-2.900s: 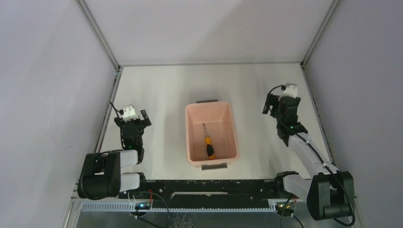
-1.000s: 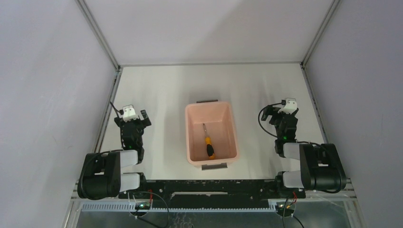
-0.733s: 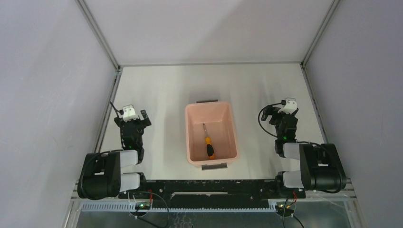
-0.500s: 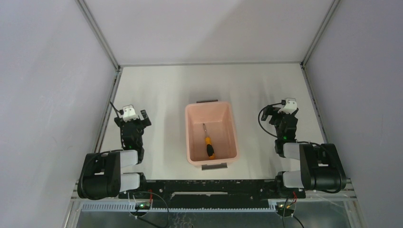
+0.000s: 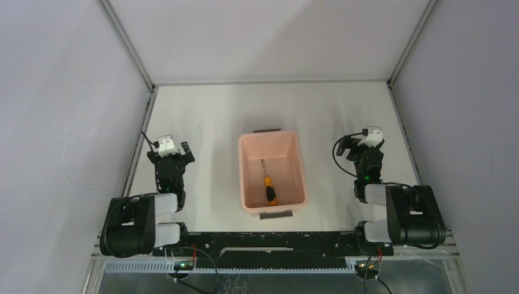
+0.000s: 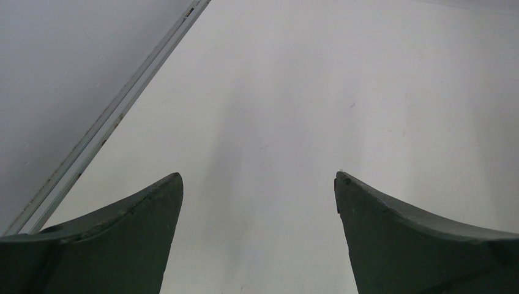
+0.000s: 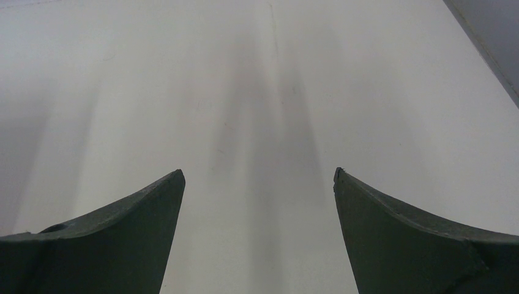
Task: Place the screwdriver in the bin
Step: Reset both arms
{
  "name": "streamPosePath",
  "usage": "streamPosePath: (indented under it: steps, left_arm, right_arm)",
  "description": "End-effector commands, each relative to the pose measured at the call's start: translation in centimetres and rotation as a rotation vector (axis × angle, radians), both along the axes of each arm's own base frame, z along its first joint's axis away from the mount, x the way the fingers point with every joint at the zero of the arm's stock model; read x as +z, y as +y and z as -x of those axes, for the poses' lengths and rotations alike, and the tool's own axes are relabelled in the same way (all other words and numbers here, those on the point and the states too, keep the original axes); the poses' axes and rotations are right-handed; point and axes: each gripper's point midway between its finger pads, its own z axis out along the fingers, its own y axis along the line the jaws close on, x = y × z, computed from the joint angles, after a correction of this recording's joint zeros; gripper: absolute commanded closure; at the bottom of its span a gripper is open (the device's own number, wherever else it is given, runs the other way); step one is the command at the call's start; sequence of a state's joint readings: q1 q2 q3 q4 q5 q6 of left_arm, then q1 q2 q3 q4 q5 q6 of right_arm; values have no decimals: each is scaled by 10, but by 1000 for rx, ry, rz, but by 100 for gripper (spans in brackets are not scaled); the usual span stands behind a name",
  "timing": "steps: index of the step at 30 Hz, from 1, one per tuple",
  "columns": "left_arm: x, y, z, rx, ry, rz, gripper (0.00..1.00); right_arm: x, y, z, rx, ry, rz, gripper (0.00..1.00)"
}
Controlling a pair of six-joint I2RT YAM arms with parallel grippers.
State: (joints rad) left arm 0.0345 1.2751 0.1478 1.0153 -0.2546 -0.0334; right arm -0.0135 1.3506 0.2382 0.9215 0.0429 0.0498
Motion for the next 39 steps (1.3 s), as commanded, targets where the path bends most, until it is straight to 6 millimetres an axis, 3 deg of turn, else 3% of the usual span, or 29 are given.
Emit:
streamPosePath:
  steps: [1,39]
  left_arm:
    - [33,-2,-14,-16,-95,-19,2]
    - [33,-2,-14,-14,-95,-18,2]
  right_arm:
    - [13,-1,-8,0,-41,-9,0]
    - [12,-1,-8,-1,-40,-11,2]
